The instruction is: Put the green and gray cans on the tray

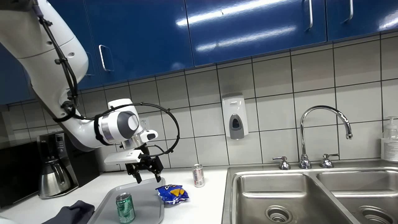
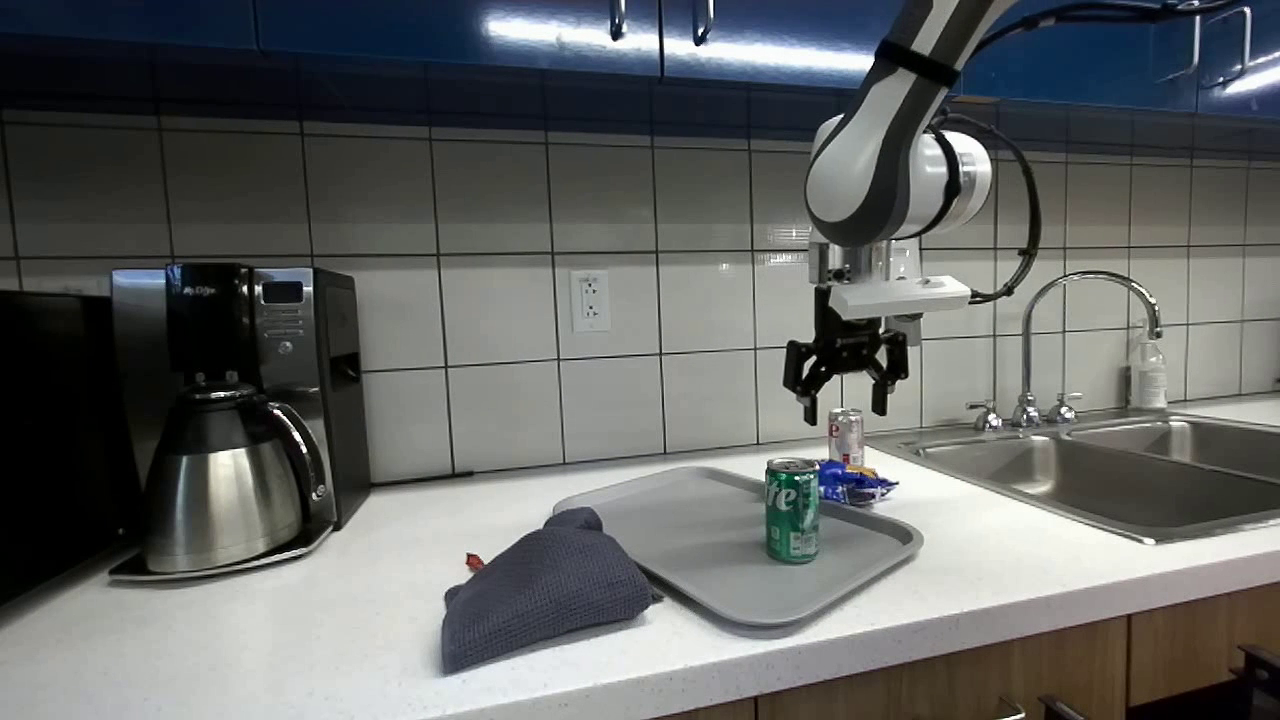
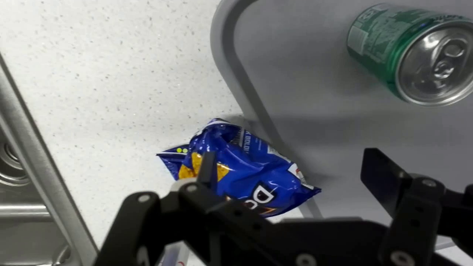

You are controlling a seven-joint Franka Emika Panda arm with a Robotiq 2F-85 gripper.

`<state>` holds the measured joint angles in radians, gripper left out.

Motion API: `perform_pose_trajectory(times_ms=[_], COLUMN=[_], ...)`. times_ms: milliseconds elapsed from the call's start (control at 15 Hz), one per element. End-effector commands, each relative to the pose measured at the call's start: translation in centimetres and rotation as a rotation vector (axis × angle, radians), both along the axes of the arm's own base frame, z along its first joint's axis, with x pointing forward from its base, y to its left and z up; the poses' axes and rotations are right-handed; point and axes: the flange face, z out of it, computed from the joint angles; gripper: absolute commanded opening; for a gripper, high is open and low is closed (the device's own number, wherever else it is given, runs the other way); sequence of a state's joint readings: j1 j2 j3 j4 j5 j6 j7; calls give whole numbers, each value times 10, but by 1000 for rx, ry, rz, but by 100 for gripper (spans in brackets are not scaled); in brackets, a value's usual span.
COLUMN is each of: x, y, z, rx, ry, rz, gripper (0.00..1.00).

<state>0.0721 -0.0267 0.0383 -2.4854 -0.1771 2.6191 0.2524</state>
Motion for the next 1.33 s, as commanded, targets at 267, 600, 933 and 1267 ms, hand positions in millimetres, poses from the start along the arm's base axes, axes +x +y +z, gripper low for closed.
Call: perform_pose_trajectory(times_ms=[267,600,933,1267], x=[10,6,6,7], y=[-68,-71,-71,-61], z=[-5,-9,-9,-13], rx=[7,1,1,-18], ry=[-5,11,10,2], rz=[-113,-130,-130,-142], gripper=[100,100,100,100])
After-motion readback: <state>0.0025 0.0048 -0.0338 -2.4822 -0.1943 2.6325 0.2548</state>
